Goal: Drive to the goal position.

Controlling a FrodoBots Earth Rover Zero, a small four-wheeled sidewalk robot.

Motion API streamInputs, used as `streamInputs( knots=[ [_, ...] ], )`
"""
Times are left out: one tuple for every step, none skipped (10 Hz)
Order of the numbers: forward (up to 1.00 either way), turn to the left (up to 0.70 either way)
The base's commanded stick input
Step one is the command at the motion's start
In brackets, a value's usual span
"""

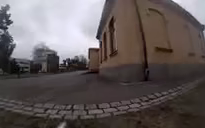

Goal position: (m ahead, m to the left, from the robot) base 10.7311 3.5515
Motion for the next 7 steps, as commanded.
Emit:
streamInputs(
  knots=[
    [0.7, 0.0],
    [0.7, 0.0],
    [0.7, 0.0],
    [0.7, 0.0],
    [0.7, 0.0],
    [0.7, 0.0],
    [0.7, 0.0]
  ],
)
